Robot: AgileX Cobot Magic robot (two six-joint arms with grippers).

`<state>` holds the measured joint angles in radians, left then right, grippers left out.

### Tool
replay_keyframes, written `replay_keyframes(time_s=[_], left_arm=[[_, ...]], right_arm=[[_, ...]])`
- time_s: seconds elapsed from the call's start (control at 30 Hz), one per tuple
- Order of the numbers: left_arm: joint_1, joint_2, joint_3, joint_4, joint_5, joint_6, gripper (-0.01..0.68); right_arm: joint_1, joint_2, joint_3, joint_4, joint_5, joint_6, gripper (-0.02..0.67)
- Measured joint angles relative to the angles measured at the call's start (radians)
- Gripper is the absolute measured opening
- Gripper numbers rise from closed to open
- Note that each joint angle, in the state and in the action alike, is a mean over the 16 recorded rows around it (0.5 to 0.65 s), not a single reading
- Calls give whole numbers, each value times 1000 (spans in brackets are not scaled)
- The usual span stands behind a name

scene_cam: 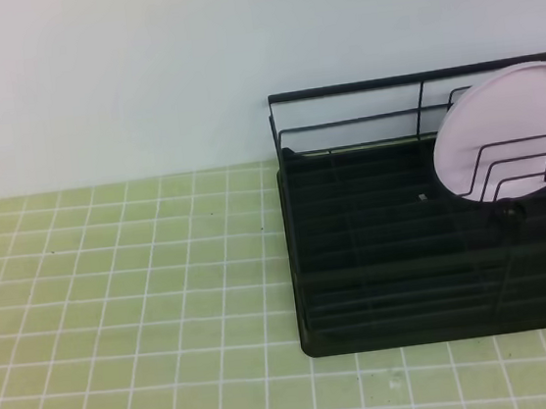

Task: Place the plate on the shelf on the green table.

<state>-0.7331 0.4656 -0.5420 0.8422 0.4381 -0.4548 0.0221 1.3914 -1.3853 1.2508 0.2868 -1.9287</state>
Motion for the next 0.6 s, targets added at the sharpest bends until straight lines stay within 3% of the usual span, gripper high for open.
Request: replay_keyframes(time_s=[0.17,0.33,0.6], left_arm=[[0,-1,74,177,0,-247,0],[0,-2,137,349,4,-469,0],[0,-3,168,506,15,-691,0]], right_arm=[[0,-173,32,227,-77,1,142],[0,-358,152,340,-143,2,40],[0,-658,522,353,-176,3,7]])
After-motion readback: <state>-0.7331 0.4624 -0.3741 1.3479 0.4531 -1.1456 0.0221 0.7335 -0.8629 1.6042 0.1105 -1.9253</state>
